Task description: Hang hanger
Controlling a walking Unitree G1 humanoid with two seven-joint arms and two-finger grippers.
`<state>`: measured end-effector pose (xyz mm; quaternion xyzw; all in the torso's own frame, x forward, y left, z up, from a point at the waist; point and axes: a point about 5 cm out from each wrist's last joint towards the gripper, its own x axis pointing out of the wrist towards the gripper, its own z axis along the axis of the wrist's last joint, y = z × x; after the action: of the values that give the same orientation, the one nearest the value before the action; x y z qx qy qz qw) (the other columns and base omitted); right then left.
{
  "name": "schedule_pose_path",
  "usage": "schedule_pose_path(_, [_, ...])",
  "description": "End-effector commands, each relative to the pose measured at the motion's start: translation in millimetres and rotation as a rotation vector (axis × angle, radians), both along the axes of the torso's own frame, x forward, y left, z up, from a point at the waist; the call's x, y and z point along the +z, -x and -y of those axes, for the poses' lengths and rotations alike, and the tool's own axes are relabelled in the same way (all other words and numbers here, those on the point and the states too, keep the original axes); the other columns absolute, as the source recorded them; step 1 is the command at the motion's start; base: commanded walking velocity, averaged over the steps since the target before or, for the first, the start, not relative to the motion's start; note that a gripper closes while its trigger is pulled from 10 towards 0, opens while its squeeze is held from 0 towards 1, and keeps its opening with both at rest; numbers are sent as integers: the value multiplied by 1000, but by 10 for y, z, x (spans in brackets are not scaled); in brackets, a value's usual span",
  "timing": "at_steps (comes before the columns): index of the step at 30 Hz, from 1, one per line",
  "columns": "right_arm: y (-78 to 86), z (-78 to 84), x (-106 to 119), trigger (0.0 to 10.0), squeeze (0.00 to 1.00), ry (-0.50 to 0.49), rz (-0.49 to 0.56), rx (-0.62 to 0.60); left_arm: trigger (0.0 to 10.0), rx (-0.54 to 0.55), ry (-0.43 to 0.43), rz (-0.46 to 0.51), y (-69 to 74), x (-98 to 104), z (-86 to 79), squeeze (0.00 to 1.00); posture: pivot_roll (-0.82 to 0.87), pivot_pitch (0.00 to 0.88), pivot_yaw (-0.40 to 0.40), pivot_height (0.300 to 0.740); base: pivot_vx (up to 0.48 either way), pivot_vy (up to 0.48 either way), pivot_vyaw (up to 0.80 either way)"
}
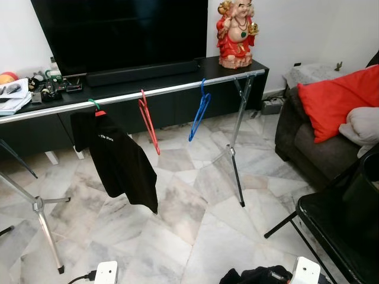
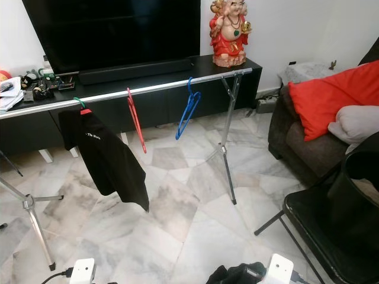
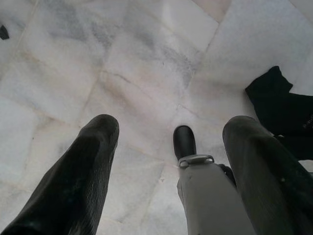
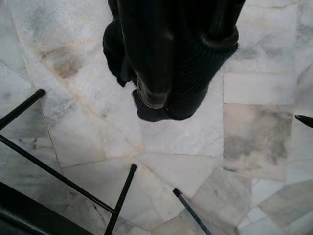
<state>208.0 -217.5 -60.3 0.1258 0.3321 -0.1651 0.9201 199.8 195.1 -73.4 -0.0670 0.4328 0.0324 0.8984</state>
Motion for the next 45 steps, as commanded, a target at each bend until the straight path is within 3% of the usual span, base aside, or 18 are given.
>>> schedule_pose_path(1, [17, -9, -15, 10000, 0, -5, -10, 5, 10000, -2, -17, -15, 50, -24, -29, 0, -63, 0, 49, 740, 0, 0, 0])
schedule_pose_path(29, [31, -3, -26, 10000, 0, -5, -15, 6, 10000, -1, -22, -12, 63, -32, -24, 0, -62, 0, 51, 740, 0, 0, 0])
schedule_pose_path(30, [-113, 11, 122, 10000, 0, 36, 144, -9, 10000, 14, -35, -72, 277, -119, -135, 0, -56, 22, 77, 740, 300, 0, 0])
schedule_pose_path(31, [-248, 31, 277, 10000, 0, 52, 282, -26, 10000, 18, -39, -102, 379, -157, -180, 0, -56, 22, 77, 740, 300, 0, 0])
schedule_pose_path(34, [-359, 19, 396, 10000, 0, 58, 363, -16, 10000, 12, -39, -111, 403, -170, -163, 0, -70, 27, 78, 740, 298, 0, 0])
schedule_pose_path(41, [-308, -29, 323, 10000, 0, 78, 303, 22, 10000, -7, -37, -110, 397, -174, -126, 0, -62, 30, 77, 740, 154, 0, 0])
schedule_pose_path(45, [-309, -23, 343, 10000, 0, 88, 329, 10, 10000, 17, -24, -65, 339, -146, -114, 0, -65, 31, 79, 740, 0, 0, 0])
